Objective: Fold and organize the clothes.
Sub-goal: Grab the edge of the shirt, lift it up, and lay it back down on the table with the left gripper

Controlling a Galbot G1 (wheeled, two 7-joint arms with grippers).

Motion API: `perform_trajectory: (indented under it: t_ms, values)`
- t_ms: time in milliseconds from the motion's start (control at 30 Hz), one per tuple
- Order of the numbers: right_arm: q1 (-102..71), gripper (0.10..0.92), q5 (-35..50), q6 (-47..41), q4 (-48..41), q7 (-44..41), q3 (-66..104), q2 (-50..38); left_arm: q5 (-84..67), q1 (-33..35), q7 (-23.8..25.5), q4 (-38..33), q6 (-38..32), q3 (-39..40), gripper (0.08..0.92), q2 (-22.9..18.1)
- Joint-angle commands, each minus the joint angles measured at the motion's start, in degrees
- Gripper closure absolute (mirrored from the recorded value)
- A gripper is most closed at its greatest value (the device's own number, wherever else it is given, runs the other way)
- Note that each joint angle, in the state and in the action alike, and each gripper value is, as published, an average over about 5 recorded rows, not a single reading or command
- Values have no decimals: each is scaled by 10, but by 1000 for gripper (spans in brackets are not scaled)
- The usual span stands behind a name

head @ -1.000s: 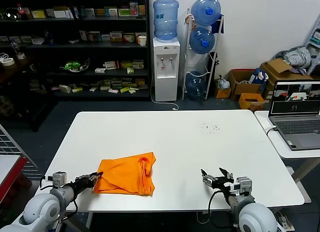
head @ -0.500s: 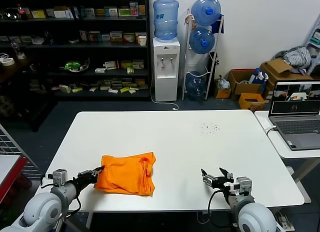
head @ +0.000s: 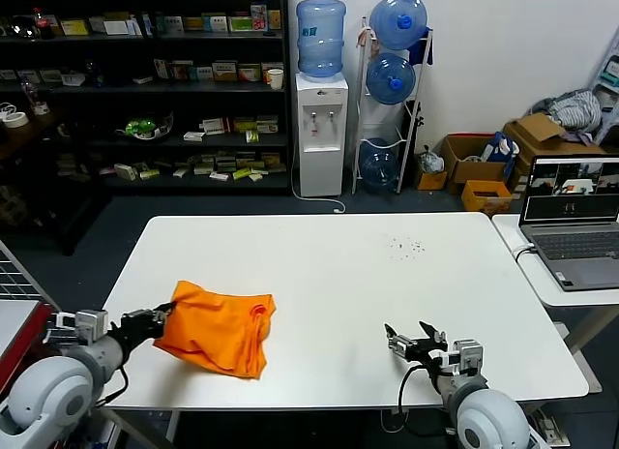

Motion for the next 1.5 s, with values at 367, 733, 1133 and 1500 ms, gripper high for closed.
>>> perform_trajectory:
  t_ms: [367, 733, 1133, 1500]
  values:
    - [2, 203, -4, 9, 3, -11, 7, -4, 68, 42, 25, 119, -12, -140, 910, 109]
    - [-5, 203, -57, 70, 14, -40, 15, 0, -44, 40, -24, 9, -15, -89, 910, 37]
    - [-42, 203, -65, 76, 44, -29, 81, 2, -225, -174, -184, -105, -10, 289, 910, -220]
    - [-56, 203, -59, 65, 54, -11, 101, 14, -159, -323, -153, 104, -23, 412, 910, -363]
